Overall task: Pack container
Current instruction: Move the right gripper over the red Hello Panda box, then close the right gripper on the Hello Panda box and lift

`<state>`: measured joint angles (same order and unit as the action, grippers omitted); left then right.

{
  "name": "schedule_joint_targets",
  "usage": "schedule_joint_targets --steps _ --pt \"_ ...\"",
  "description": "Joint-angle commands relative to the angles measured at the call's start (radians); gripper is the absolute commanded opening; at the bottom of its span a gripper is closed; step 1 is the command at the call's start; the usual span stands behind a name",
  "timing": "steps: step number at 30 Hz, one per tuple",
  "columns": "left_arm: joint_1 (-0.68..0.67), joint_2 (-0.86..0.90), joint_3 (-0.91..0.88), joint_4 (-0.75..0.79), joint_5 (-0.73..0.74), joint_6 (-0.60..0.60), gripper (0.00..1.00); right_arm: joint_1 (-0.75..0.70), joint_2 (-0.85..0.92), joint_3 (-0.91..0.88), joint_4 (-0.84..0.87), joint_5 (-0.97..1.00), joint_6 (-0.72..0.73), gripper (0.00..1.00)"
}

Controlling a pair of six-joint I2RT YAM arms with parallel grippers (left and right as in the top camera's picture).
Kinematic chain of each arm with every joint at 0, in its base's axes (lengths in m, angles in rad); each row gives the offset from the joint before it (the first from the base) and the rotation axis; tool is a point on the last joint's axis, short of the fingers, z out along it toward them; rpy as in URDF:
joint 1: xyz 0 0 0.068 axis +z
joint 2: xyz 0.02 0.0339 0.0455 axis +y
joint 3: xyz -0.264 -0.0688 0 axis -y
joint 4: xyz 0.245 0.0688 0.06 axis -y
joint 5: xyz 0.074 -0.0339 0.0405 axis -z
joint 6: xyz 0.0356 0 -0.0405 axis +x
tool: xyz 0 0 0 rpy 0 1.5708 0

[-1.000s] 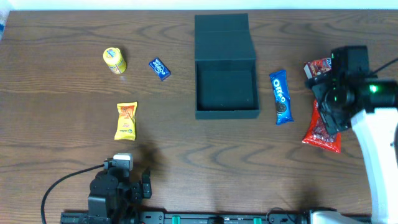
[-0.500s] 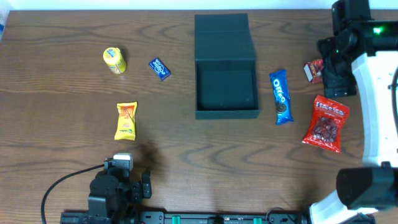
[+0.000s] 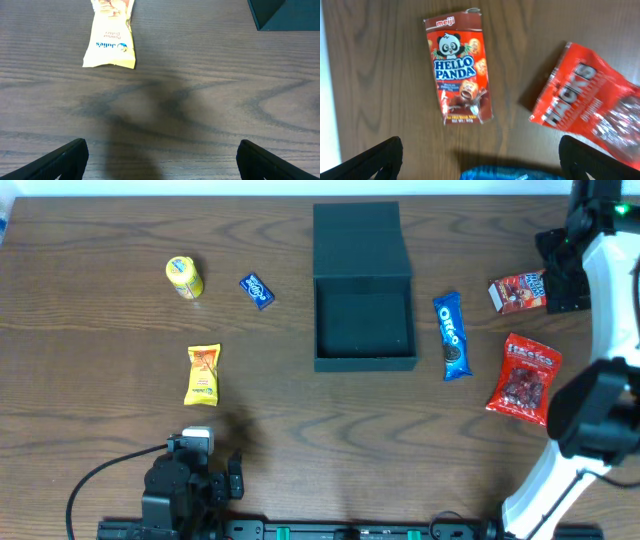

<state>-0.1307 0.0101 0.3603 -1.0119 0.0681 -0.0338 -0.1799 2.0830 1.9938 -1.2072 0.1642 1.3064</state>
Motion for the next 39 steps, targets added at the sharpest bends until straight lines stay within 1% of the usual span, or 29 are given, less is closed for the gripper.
schedule_joint_targets --steps 1,6,10,21,26,39 --pt "0.006 -0.006 -0.030 -0.024 -0.009 -0.011 0.96 -0.011 0.081 0.090 -0.008 -0.008 -0.051 0.99" --pt "0.006 -0.006 -0.030 -0.024 -0.009 -0.011 0.95 -0.011 0.198 0.191 -0.045 -0.008 -0.051 0.99" --pt "0.006 -0.006 -0.030 -0.024 -0.009 -0.011 0.95 -0.011 0.261 0.230 -0.076 -0.008 -0.051 0.99" --pt "0.006 -0.006 -0.030 -0.024 -0.009 -0.011 0.95 -0.014 0.325 0.230 -0.067 -0.008 -0.056 0.99" --pt "0.006 -0.006 -0.030 -0.024 -0.009 -0.011 0.95 -0.017 0.356 0.230 -0.003 -0.011 -0.135 0.99" --pt "0.006 -0.006 -0.030 -0.024 -0.009 -0.011 0.96 -0.044 0.403 0.230 0.020 -0.015 -0.134 0.99"
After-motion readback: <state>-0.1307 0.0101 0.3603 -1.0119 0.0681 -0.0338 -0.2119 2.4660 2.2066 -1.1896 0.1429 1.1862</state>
